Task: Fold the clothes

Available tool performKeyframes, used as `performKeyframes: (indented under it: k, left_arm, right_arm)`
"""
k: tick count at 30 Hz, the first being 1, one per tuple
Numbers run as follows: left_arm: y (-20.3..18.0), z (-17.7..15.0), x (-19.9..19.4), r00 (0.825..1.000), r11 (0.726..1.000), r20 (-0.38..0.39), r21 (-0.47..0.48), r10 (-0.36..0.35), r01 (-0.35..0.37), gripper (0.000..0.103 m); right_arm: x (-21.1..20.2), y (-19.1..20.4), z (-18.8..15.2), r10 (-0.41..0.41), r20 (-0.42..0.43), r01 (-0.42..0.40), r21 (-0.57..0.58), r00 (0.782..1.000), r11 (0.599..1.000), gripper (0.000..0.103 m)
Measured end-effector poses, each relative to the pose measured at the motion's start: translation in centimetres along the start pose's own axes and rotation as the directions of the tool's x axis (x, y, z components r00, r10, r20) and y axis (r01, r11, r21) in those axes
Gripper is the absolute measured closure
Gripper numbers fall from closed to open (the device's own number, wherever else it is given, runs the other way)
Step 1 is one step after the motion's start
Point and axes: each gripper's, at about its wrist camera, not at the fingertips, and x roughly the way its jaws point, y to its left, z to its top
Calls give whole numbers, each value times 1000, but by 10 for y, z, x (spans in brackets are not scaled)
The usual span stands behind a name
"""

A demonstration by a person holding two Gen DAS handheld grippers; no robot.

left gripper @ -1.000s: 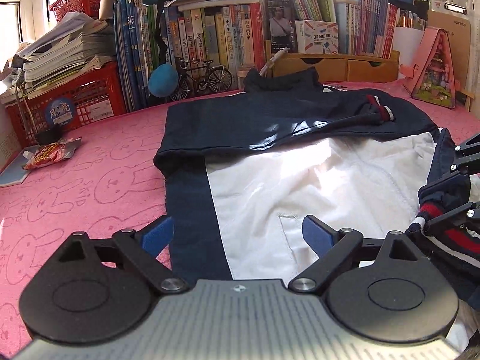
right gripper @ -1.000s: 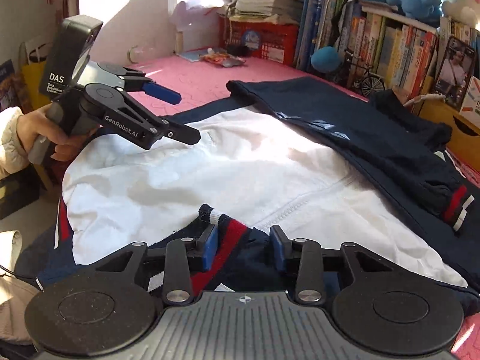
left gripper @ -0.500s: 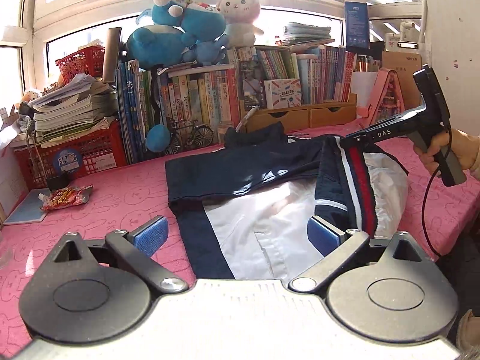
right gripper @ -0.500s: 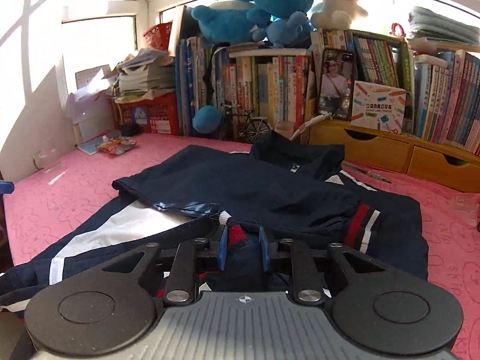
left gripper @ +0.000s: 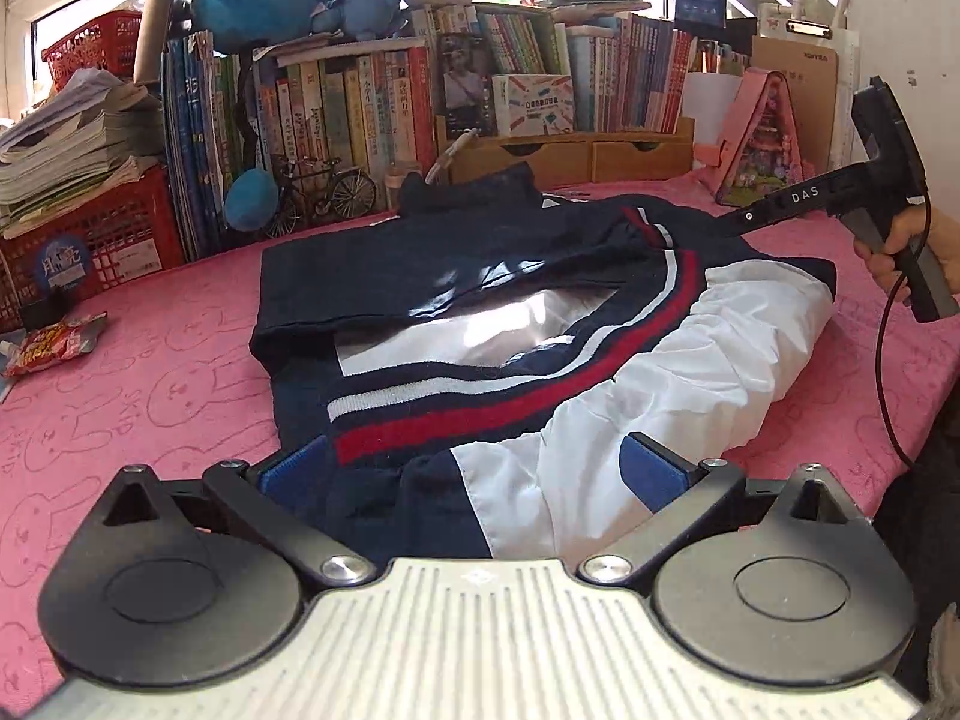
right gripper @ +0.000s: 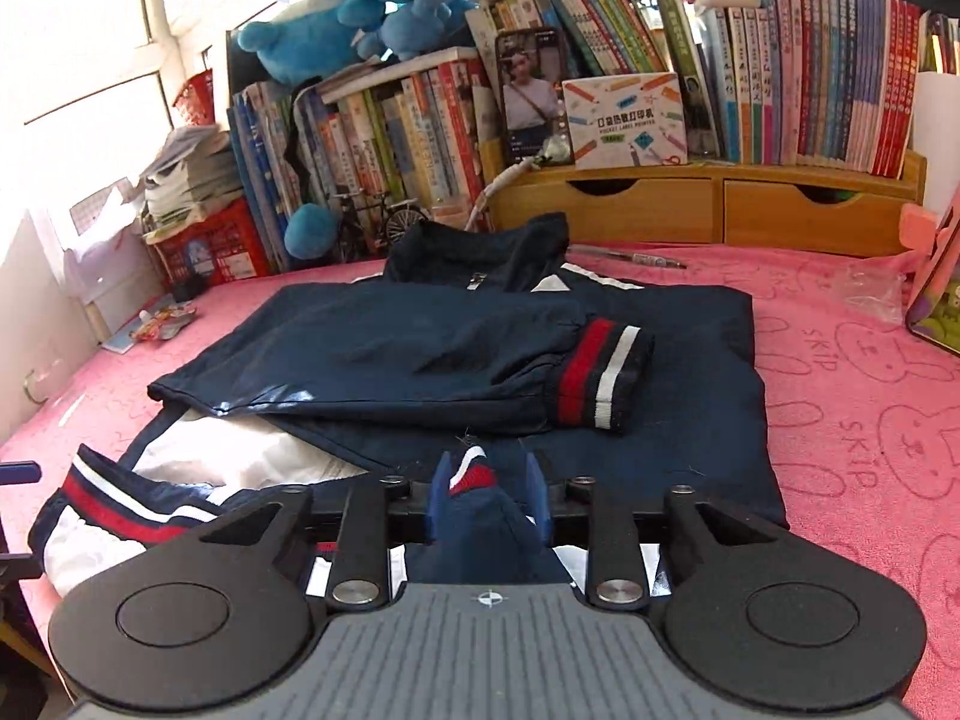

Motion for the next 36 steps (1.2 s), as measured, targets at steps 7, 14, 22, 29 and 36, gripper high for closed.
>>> performKeyframes:
  k: [7,14,22,29,36]
  left_arm:
    - [27,-6,33,997,982,-57,-186,-53,41,0]
    - [28,-11,37,995,980,-80,-192,-61,44,0]
    - [32,-7,40,994,965,-68,-254,-91,71,2]
    - [18,-5,46,992,974,-49,-202,-113,101,9]
    - [17,3,25,999,957,33,-287,-34,43,64]
  right_arm:
    - [34,21,-2,-14,-100,-3,-161,995,987,9]
    - [44,30,-26,43,-107,-62,-179,993,982,50]
    - [-28,47,-39,3,97,16,-197,995,980,82]
    - [-37,37,-63,-56,33,61,-187,998,981,71]
    - [-27,35,-67,-53,15,55,-141,998,988,82]
